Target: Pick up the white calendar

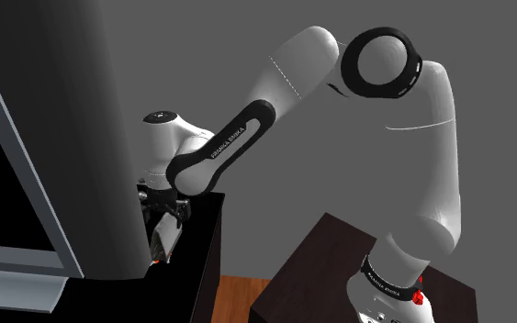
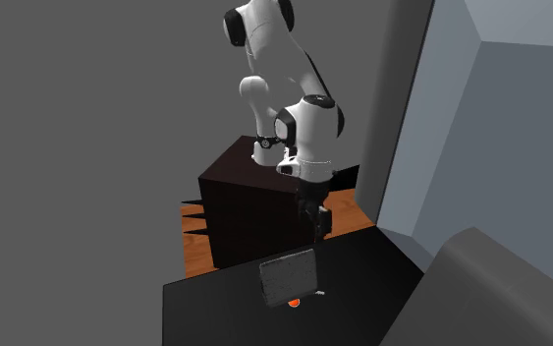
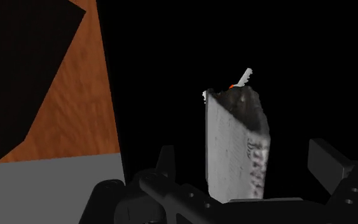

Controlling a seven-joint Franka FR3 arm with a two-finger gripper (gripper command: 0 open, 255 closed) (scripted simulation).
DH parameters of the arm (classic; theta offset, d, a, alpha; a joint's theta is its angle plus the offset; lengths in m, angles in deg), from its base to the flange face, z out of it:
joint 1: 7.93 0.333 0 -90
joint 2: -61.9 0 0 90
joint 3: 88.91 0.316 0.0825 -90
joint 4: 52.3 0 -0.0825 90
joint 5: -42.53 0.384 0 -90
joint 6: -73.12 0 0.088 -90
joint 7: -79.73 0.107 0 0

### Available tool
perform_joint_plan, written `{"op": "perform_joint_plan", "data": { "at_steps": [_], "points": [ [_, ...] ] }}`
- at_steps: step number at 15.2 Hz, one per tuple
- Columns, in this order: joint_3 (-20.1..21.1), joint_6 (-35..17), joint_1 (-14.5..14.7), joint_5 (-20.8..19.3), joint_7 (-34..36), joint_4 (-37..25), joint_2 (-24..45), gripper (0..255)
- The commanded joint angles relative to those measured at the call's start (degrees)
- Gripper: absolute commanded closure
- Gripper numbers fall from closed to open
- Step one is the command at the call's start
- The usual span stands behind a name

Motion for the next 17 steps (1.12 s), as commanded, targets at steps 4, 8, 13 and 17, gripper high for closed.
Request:
{"op": "perform_joint_plan", "data": {
  "at_steps": [4,8,13,17],
  "points": [
    [-3.94,-0.67,4.1,-2.92,6.29,-7.09,7.86,0],
    [-5.14,-2.59,4.97,-4.28,7.23,-7.35,10.09,0],
    [-5.63,-3.23,5.34,-4.78,7.55,-7.7,11.08,255],
    [-5.62,-3.23,5.35,-4.78,7.57,-7.7,11.08,255]
  ]
}}
